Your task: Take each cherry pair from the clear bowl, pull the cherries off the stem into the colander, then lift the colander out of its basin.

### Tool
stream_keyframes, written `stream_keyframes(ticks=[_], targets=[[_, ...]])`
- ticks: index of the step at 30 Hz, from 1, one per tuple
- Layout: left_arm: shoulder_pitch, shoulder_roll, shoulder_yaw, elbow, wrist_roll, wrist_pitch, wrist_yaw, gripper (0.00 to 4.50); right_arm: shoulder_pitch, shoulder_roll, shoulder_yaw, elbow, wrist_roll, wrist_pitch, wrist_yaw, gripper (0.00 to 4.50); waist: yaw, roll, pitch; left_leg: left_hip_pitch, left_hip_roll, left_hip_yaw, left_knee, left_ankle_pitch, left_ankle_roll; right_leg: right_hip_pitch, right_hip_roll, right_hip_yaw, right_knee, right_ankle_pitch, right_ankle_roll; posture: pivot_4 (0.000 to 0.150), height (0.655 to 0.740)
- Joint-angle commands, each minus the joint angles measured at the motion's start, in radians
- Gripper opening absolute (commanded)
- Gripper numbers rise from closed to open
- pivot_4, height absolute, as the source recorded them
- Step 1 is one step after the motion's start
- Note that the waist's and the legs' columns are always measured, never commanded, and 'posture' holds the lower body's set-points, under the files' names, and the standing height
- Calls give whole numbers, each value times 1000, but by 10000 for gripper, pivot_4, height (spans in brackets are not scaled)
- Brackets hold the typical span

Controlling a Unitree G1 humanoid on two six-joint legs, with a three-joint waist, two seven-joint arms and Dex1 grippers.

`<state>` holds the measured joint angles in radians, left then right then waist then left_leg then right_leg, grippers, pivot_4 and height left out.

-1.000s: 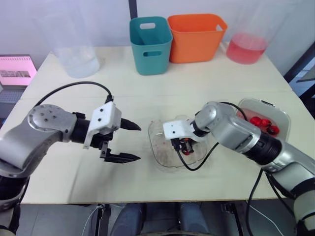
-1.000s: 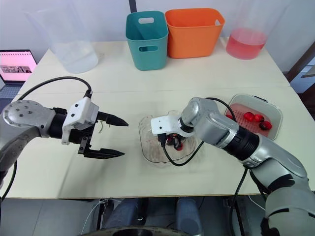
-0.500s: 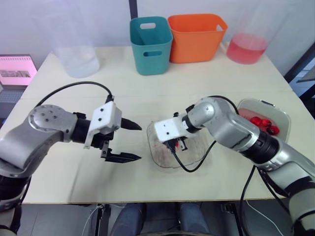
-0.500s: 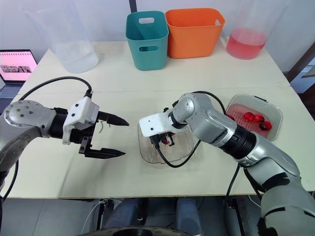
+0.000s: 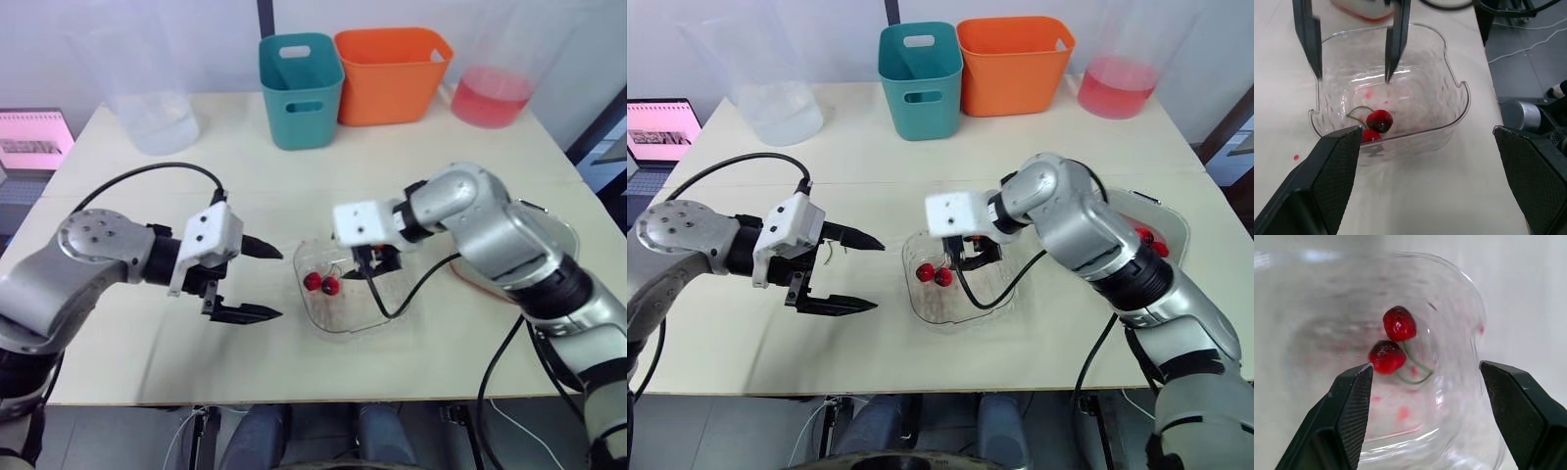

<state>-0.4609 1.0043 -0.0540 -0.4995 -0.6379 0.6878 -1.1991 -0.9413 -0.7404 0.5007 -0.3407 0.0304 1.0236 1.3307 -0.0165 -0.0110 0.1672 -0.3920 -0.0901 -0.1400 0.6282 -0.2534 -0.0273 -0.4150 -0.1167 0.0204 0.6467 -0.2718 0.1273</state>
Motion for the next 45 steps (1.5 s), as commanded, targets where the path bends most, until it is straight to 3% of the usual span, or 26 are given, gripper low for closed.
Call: stream_keyframes(ticks=[1, 6, 14, 33, 36, 40, 41, 45], targets=[[-5, 36, 11, 23, 50, -47, -28, 45000, 8, 22, -35, -73, 101, 279, -48, 37054, -1, 0, 0, 0, 0, 0, 0, 0, 0, 0, 0, 0, 0, 0, 0, 1500, 7400], [-16, 43, 3, 54, 79, -74, -55, 45000, 14, 86, -49, -76, 193, 488, -163, 37054, 1, 0, 0, 0, 0, 0, 0, 0, 1, 0, -1, 0, 0, 0, 0, 1500, 7400], [-31, 30, -5, 61, 93, -78, -65, 45000, 43, 164, -36, -30, 280, 559, -336, 37054, 1, 0, 0, 0, 0, 0, 0, 0, 0, 0, -1, 0, 0, 0, 0, 1500, 7400], [-26, 10, 2, 44, 84, -60, -44, 45000, 37, 145, 127, 43, 264, 318, -502, 37054, -2, 0, 0, 0, 0, 0, 0, 0, 0, -1, -1, 0, 1, 0, 0, 1500, 7400], [-25, 9, 2, 43, 84, -61, -42, 45000, 37, 134, 158, 46, 247, 273, -508, 28685, -2, 0, 0, 0, 0, 0, 0, 0, 0, -1, -1, 0, 1, 0, 0, 1500, 7400], [-21, 10, 5, 43, 83, -62, -40, 45000, 34, 107, 183, 36, 227, 224, -503, 8811, -2, 0, 0, 0, 0, 0, 0, 0, 0, -1, -1, 0, 1, 0, 0, 1500, 7400], [-20, 10, 5, 43, 82, -62, -39, 45000, 29, 92, 190, 27, 215, 202, -499, 5883, -2, 0, 0, 0, 0, 0, 0, 0, 0, -1, -1, 0, 1, 0, 0, 1500, 7400], [-19, 10, 11, 46, 79, -62, -39, 45000, 0, 28, 173, -13, 193, 122, -460, 4548, -1, 0, 0, 0, 0, 0, 0, 0, 0, -1, -1, 0, 0, 0, 0, 1500, 7400]])
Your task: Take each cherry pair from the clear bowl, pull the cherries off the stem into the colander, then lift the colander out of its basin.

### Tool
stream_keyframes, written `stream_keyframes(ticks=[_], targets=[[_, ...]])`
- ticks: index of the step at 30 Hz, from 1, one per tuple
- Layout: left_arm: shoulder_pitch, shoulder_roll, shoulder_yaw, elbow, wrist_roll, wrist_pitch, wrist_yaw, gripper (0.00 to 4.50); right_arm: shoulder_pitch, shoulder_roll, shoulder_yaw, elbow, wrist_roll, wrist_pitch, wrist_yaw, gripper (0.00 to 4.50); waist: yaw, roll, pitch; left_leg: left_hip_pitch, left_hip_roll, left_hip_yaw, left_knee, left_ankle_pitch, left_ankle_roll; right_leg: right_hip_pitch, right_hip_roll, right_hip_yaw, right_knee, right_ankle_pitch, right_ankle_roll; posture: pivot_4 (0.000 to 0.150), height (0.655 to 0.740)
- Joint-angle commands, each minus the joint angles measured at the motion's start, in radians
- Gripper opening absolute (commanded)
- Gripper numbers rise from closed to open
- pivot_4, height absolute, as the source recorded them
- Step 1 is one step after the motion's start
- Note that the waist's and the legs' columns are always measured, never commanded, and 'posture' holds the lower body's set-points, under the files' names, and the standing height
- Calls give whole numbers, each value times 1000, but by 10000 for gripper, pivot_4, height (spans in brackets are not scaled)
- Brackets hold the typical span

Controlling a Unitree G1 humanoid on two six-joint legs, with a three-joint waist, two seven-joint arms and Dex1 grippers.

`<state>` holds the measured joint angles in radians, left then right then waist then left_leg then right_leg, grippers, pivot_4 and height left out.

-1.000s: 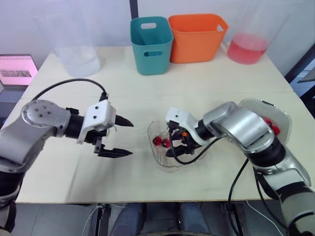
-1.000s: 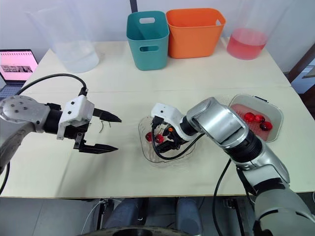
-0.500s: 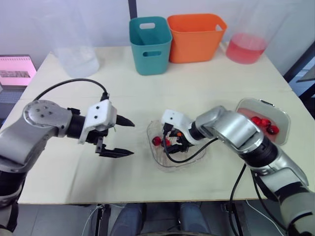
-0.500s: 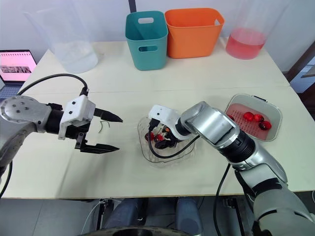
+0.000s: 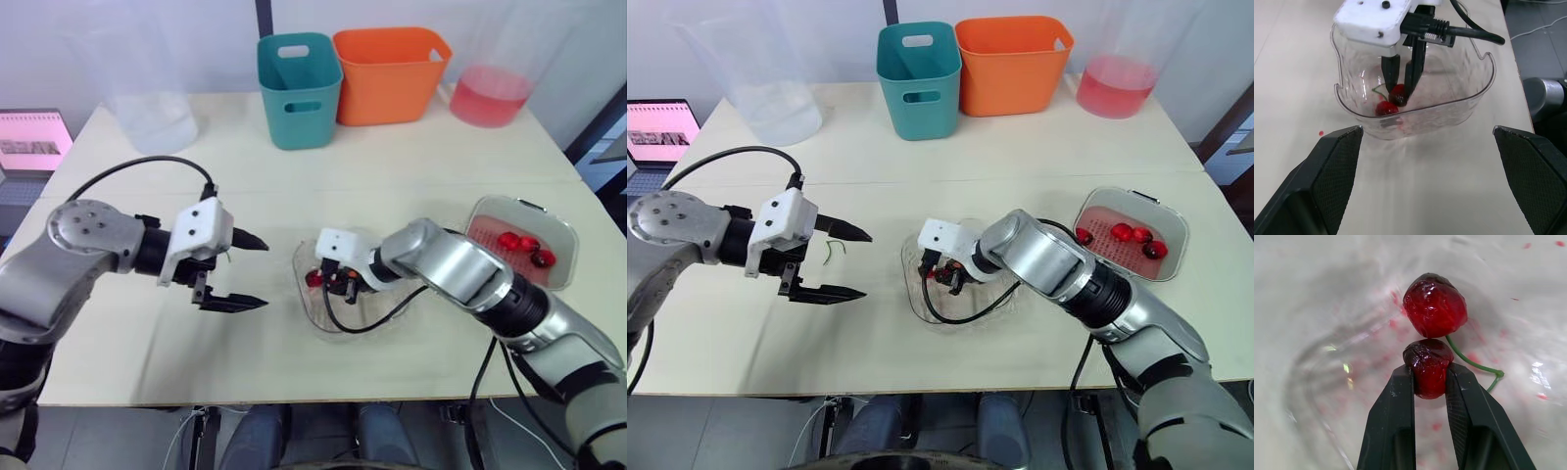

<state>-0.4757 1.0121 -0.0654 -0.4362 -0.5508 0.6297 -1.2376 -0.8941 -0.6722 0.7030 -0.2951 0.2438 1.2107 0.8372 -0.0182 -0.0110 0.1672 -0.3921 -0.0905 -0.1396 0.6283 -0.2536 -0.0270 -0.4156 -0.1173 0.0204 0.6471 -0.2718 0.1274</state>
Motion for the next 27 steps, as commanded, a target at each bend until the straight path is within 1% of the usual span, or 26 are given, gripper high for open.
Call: stream_keyframes(ticks=[1, 4, 7, 8, 10, 11, 15, 18, 21, 27], targets=[[-7, 1, 28, -10, -12, -2, 1, 45000, -51, -70, -54, -78, -20, -122, 65, 4548, 0, 0, 0, 0, 0, 0, 0, 0, 0, 0, 0, 0, 0, 0, 0, 1500, 7400], [-33, -18, 58, 27, -47, 16, 11, 45000, -34, -163, -143, -136, -19, -340, 159, 4548, 3, 0, 0, 0, 0, 0, 0, 0, 0, 0, 0, 0, -1, 0, 0, 1500, 7400], [-116, -84, 115, 122, -117, 62, 59, 45000, 21, -260, -241, -160, -79, -708, 231, 4548, 7, -1, 0, 0, 0, 0, 1, 0, 0, 2, 0, -2, -1, 0, 0, 1500, 7400], [-166, -120, 133, 169, -140, 86, 90, 45000, 24, -288, -253, -152, -124, -778, 232, 4548, 6, -1, 0, 0, 0, 0, 1, 0, 0, 3, 0, -3, -2, 0, 0, 1500, 7400], [-250, -164, 125, 249, -137, 114, 122, 45000, 20, -301, -273, -125, -210, -930, 208, 4548, 4, -2, 0, 0, 0, 0, 2, 0, 0, 4, 0, -4, -1, 0, 0, 1500, 7400], [-278, -179, 113, 276, -127, 117, 124, 45000, 18, -295, -282, -116, -235, -984, 200, 4548, 3, -2, 0, 1, 0, 0, 3, 0, 0, 4, 1, -4, -1, 0, 1, 1500, 7400], [-410, -298, 103, 396, -166, 185, 159, 45000, 27, -273, -321, -81, -318, -1224, 178, 4548, -1, -2, 0, 1, 0, 0, 2, 2, -4, 3, 1, -3, -1, 0, 1, 1500, 7400], [-466, -358, 102, 475, -179, 208, 143, 45000, 24, -243, -346, -34, -383, -1351, 133, 4548, -3, -2, 0, 1, 0, 0, 2, 3, -5, 3, 1, -2, -1, 0, 1, 1500, 7400], [-504, -409, 93, 544, -180, 226, 135, 45000, 19, -208, -365, -3, -430, -1427, 95, 4548, -2, -2, 0, 1, 0, 0, 2, 3, -5, 2, 1, -2, 0, 0, 1, 1500, 7400], [-524, -469, 92, 600, -186, 249, 105, 45000, 29, -156, -400, -14, -463, -1455, 72, 4548, -1, -2, 0, 1, 0, 0, 2, 3, -6, 2, 1, -2, 0, 0, 0, 1500, 7400]])
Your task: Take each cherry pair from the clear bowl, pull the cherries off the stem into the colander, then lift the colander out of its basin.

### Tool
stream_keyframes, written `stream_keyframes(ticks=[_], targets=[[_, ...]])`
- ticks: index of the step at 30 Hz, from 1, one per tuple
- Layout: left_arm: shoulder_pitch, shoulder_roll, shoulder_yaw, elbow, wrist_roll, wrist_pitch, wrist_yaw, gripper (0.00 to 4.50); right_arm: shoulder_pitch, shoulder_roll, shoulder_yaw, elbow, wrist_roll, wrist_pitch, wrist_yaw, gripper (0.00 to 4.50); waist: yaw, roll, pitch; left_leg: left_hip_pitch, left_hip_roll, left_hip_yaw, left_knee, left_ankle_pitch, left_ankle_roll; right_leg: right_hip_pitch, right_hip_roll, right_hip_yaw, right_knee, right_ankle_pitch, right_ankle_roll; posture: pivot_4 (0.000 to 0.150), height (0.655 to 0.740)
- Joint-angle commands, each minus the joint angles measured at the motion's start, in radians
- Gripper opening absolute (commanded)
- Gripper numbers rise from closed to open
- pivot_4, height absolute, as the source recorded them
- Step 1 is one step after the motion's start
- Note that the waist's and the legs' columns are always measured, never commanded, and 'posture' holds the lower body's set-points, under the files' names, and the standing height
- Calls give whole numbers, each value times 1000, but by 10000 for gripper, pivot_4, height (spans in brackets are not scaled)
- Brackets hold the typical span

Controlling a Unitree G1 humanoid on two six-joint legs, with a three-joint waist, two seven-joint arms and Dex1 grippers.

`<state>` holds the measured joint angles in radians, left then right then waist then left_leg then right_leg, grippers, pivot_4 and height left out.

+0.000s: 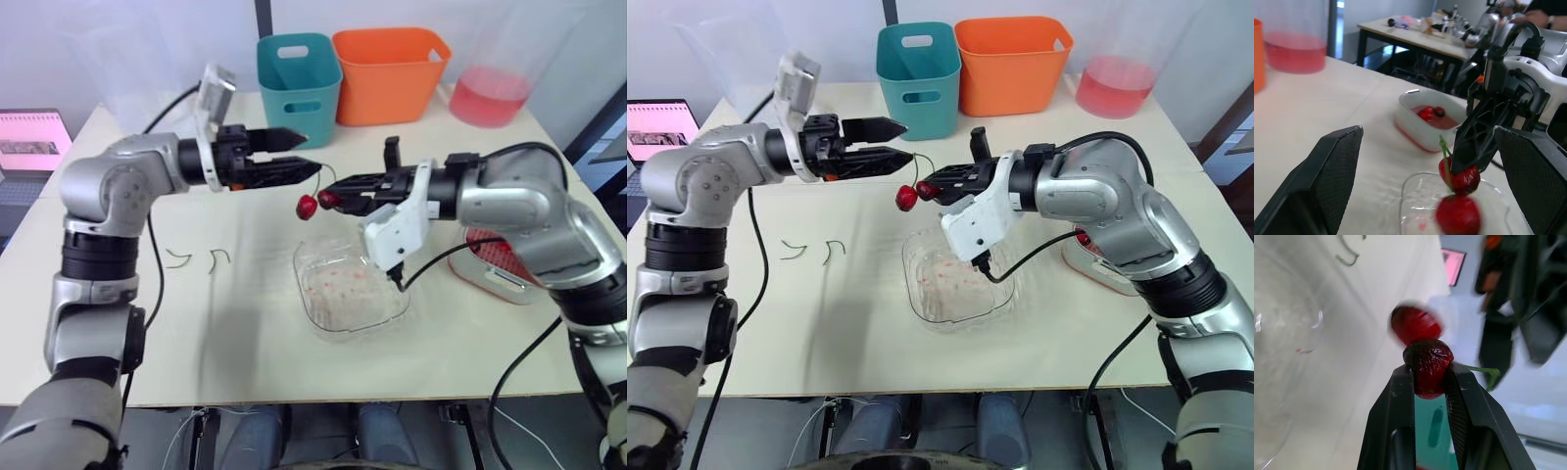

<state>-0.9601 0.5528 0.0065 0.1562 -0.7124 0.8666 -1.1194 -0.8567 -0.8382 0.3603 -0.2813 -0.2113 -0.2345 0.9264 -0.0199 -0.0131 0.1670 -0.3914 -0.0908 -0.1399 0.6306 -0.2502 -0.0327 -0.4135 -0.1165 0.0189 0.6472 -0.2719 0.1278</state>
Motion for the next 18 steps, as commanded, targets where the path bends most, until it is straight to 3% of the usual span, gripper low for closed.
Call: stream_keyframes(ticks=[1, 6, 7, 9, 16, 18], targets=[[-41, -18, 21, 10, -28, 17, -17, 45000, -4, 14, -63, -31, -10, -9, -17, 4548, 1, 0, 0, 0, 0, 0, 0, 0, 0, 0, 0, 0, 0, 0, 0, 1500, 7400], [-41, -44, 17, 15, -19, 13, -15, 45000, 7, 32, -79, -43, -15, 3, -11, 4548, 1, 0, 0, 0, 0, 0, 0, 0, 0, 0, 0, 0, 0, 0, 0, 1500, 7400], [-43, -54, 25, 21, -24, 16, -7, 42467, 9, 34, -82, -44, -16, 5, -10, 4470, 0, 0, 0, 0, 0, 0, 0, 0, 0, 0, 0, 0, 0, 0, 0, 1500, 7400], [-51, -73, 47, 29, -44, 30, 8, 36520, 12, 36, -86, -46, -19, 6, -7, 4435, 1, 0, 0, 0, 0, 0, 0, 0, 0, 0, 0, 0, 0, 0, 0, 1500, 7400], [-49, -99, 65, 19, -60, 46, 36, 803, 15, 44, -96, -48, -21, 11, 2, 4435, 0, 0, 0, 0, 0, 0, 0, 0, 0, 0, 0, 0, 0, 0, 0, 1500, 7400], [-48, -99, 68, 15, -66, 48, 38, 262, 17, 43, -96, -50, -20, 12, 4, 4435, 0, 0, 0, 0, 0, 0, 0, 0, 0, 0, 0, 0, 0, 0, 0, 1500, 7400]])
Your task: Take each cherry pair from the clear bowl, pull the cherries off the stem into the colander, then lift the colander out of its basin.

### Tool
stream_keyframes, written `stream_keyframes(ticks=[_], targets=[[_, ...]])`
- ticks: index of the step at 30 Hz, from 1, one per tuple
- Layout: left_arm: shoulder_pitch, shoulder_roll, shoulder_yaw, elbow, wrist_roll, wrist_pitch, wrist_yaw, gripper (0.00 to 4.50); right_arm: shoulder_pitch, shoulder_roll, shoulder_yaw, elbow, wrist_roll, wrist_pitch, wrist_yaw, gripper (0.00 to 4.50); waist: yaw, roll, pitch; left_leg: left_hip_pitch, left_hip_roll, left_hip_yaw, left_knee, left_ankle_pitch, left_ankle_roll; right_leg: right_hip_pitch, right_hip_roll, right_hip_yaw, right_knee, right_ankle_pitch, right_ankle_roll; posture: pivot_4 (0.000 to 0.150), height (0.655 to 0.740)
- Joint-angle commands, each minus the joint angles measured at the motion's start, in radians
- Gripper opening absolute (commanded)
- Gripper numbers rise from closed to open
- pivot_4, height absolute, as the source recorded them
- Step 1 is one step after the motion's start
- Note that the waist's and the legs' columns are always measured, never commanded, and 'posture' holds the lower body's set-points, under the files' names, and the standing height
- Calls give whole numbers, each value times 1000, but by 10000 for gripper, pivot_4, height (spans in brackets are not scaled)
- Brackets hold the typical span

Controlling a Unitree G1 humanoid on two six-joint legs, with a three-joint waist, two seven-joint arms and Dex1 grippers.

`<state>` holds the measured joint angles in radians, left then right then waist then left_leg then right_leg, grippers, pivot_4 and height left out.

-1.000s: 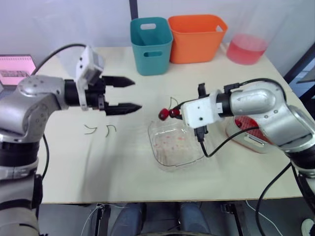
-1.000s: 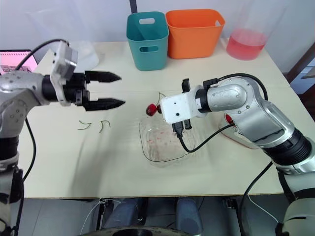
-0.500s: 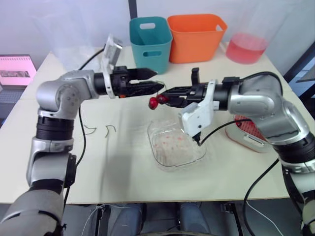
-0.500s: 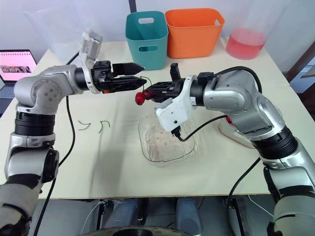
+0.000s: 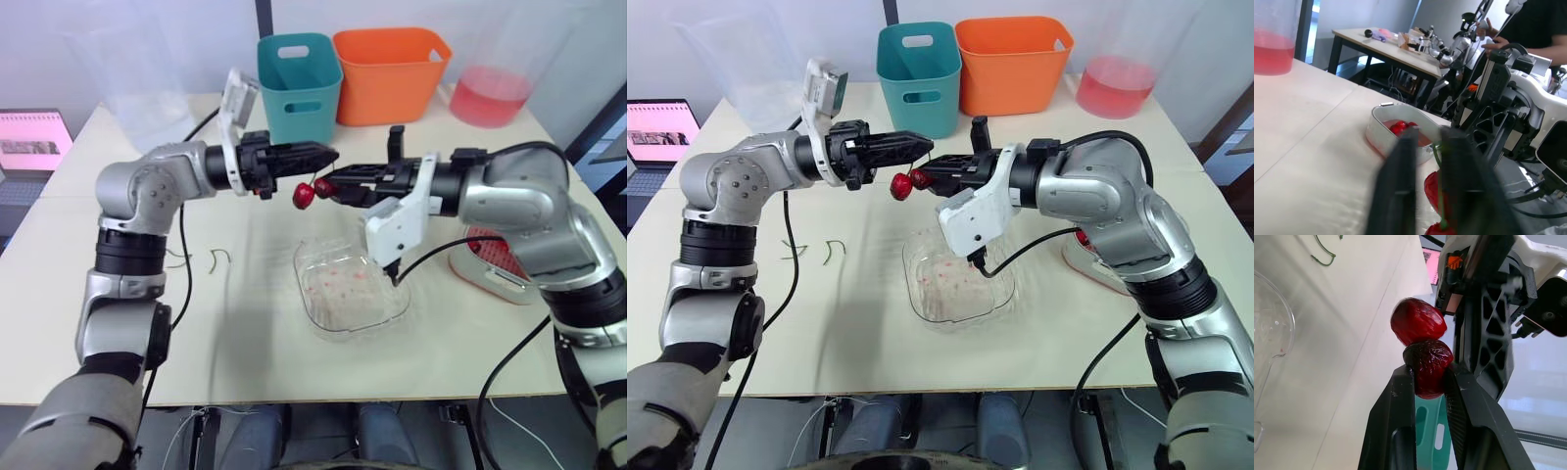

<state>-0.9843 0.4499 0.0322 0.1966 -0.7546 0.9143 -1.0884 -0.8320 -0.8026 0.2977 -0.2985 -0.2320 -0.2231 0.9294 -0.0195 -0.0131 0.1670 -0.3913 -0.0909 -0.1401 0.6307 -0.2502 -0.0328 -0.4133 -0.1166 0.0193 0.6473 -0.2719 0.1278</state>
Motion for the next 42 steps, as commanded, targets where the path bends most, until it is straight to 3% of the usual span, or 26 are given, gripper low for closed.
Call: stream_keyframes(ticks=[1, 3, 6, 9, 11, 12, 17, 23, 30, 42], targets=[[-22, 5, 42, -29, -26, 1, 6, 262, -7, 7, -33, -33, 1, 1, 3, 4435, 0, 0, 0, 0, 0, 0, 0, 0, 0, 0, 0, 0, 0, 0, 0, 1500, 7400], [-18, 11, 45, -30, -32, 2, 1, 262, -5, 5, -34, -34, 4, 3, 6, 4435, 0, 0, 0, 0, 0, 0, 0, 0, 0, 0, 0, 0, 0, 0, 0, 1500, 7400], [-14, 23, 50, -16, -28, -21, -11, 0, 6, 2, -43, -37, 28, 22, 19, 16839, 0, 0, 0, 0, 0, 0, 0, 0, 0, 0, 0, 0, 0, 0, 0, 1500, 7400], [-21, 36, 54, 21, -4, -58, -24, 0, 40, -1, -68, -45, 77, 60, 33, 32275, 1, 0, 0, 0, 0, 0, 0, 0, 0, 0, 0, 0, 0, 0, 0, 1500, 7400], [-25, 50, 51, 36, 6, -80, -44, 0, 87, 7, -110, -84, 174, 171, 50, 42220, 2, 0, 0, 0, 0, 0, 0, 0, 0, 0, 0, 0, 0, 0, 0, 1500, 7400], [-26, 58, 47, 38, 14, -95, -56, 0, 115, 14, -144, -115, 248, 270, 55, 44155, 2, 0, 0, 0, 0, 0, 0, 0, 0, 0, 0, 0, 0, 0, 0, 1500, 7400], [-23, 82, 34, 1, 28, -129, -101, 0, 160, 114, -356, -188, 727, 926, -55, 44155, 3, 0, 0, 0, 0, -1, 0, 0, 0, 1, -1, 0, 0, 0, 0, 1500, 7400], [2, 88, 8, -82, 27, -126, -128, 0, 112, 333, -532, -174, 1211, 1458, -340, 44155, 2, 0, 0, 0, 0, -2, -1, 0, 0, 1, -1, 0, 0, 0, -1, 1500, 7400], [14, 79, -7, -153, 26, -130, -112, 0, 54, 468, -594, -107, 1468, 1570, -613, 44155, 2, 0, 0, 0, 0, -2, -1, 0, 0, 0, -1, 1, 0, 0, 0, 1500, 7400], [16, 61, -3, -183, 16, -119, -82, 0, 66, 438, -528, -82, 1582, 1520, -736, 44155, -3, 1, 0, 0, 0, -1, -1, -1, 2, -1, -1, 1, 1, 0, 0, 1500, 7400]])
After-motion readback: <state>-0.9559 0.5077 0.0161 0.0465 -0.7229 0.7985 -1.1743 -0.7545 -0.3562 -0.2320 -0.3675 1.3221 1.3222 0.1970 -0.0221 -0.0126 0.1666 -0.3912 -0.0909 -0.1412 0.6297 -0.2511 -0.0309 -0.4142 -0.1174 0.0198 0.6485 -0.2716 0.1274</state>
